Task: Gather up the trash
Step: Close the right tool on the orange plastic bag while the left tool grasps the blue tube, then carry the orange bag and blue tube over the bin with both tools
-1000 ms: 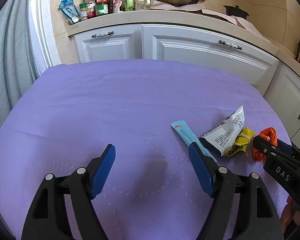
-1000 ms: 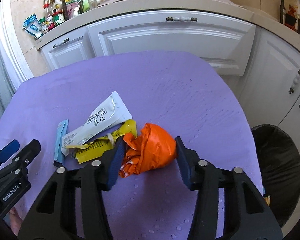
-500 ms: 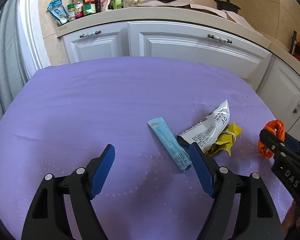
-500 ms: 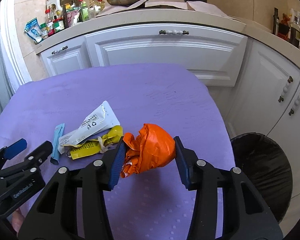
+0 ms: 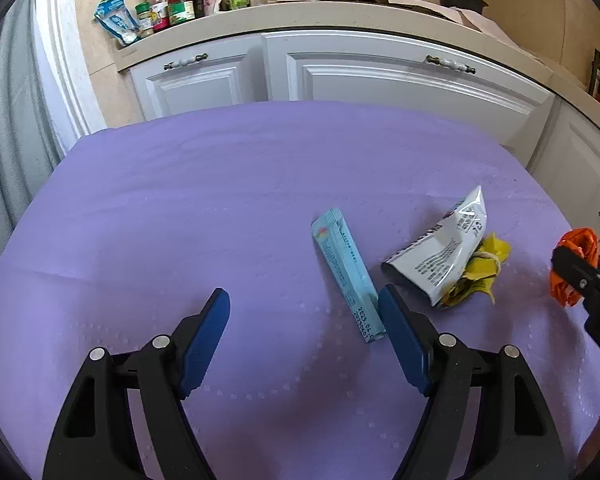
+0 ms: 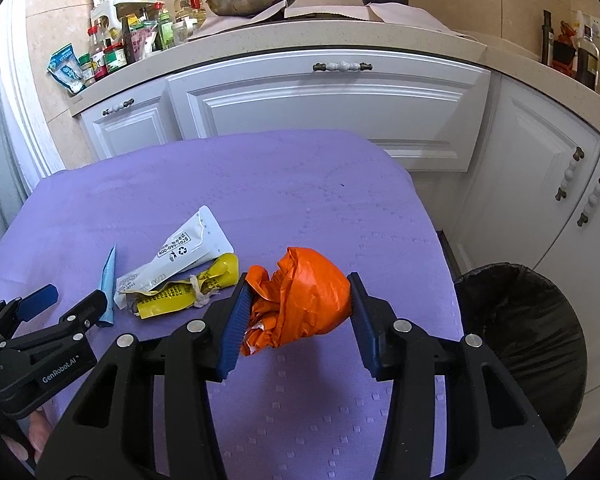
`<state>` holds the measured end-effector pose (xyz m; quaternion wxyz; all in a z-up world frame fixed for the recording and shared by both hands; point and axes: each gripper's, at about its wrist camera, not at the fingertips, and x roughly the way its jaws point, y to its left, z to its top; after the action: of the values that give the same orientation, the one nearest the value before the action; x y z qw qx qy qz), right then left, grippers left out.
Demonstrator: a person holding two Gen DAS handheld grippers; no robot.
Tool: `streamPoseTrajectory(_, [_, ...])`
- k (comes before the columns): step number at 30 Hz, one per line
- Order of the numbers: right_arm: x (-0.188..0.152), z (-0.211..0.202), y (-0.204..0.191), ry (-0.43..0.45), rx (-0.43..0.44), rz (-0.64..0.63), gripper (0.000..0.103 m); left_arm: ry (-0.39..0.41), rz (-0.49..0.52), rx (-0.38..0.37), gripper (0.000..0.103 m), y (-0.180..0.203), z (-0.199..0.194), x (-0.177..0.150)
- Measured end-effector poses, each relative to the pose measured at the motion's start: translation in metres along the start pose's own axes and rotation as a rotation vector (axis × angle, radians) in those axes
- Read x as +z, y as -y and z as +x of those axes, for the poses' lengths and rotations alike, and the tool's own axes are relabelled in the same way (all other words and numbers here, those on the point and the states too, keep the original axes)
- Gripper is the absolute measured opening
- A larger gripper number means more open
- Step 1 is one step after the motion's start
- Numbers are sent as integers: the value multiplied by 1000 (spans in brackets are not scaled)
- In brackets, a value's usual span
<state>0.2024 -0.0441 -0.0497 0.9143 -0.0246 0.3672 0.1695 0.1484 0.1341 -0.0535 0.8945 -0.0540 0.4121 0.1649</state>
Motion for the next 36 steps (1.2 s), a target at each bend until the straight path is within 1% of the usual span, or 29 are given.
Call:
streamPoseTrajectory(5, [0,0,0,-2,-1,-1,46,-5,4,-20,74,6,4,2])
streamPoseTrajectory(6, [0,0,0,-2,-2,-2,46,-15,5,-30,72,6,6,2])
streamPoseTrajectory(7, [0,0,0,-2,-2,-2,46,-22,0,-42,64,6,7,2])
streamPoseTrajectory(8, [0,0,0,-2,-2,-1,46,-29,-8,-55,61,4,9,2])
streamPoseTrajectory(10, [0,0,0,-4,-1,1,46,-38,-32,-77,47,0,10,1])
streamPoseTrajectory(11, [0,1,0,-5,-1,2,46,-36,-43,-79,44,-3,10,1])
streamPoseTrajectory(13, [0,1,0,-7,0,2,46,-33,-57,-89,25,-6,10,1])
streamPoseTrajectory(15, [0,2,0,-8,0,0,46,-33,-61,-90,14,-9,11,2])
streamPoseTrajectory(21, [0,0,0,-3,-2,2,46,-16,-61,-102,6,-14,6,1])
streamPoseTrajectory(30, [-6,-19,4,32,-10,8,46,46,-36,-92,5,-16,-15,0])
streamPoseTrajectory(36, [-12,-40,11,62,-26,20,46,88,-18,-95,5,-14,-37,-1])
